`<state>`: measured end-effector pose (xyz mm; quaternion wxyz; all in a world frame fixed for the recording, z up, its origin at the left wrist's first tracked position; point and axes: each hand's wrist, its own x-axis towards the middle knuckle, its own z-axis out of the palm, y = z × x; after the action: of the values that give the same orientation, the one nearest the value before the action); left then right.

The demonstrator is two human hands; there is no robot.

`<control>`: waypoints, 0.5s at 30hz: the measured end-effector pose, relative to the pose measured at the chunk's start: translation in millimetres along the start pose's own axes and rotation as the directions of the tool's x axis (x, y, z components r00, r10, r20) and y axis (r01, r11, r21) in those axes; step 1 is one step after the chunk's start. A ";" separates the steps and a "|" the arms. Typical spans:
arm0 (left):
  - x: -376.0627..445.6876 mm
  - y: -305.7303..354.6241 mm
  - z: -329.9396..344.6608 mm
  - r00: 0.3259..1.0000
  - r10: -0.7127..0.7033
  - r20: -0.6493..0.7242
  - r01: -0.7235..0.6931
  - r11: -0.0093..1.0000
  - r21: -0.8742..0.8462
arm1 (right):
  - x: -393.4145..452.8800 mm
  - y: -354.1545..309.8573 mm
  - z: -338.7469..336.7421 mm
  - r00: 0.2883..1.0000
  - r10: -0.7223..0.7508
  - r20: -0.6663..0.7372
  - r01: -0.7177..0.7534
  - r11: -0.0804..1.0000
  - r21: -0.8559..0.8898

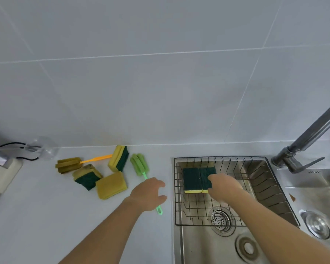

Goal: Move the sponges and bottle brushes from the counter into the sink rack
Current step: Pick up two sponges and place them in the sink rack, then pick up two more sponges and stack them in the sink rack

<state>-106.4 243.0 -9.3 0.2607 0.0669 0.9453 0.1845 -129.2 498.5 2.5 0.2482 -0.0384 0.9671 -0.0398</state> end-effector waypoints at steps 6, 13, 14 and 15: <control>-50.6 -66.3 -21.3 0.992 -0.121 -0.028 0.119 0.991 -0.060 | -2.0 -54.1 -14.9 0.996 -0.086 -0.012 0.086 0.996 -0.002; -96.6 -149.5 -37.4 0.962 -0.262 -0.077 0.254 0.962 -0.103 | 5.1 -136.9 -24.0 0.977 -0.215 -0.011 0.214 0.974 -0.073; -103.5 -164.3 -40.6 0.957 -0.278 -0.087 0.266 0.956 -0.124 | 6.1 -152.1 -24.7 0.973 -0.230 -0.005 0.229 0.969 -0.089; -109.0 -175.9 -42.9 0.953 -0.289 -0.094 0.274 0.950 -0.147 | 7.8 -163.9 -24.8 0.970 -0.244 -0.002 0.242 0.965 -0.102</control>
<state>-40.7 42.9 8.4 0.2335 -0.0970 0.9442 0.2112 -139.0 336.3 36.2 0.2320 -0.1690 0.9577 -0.0215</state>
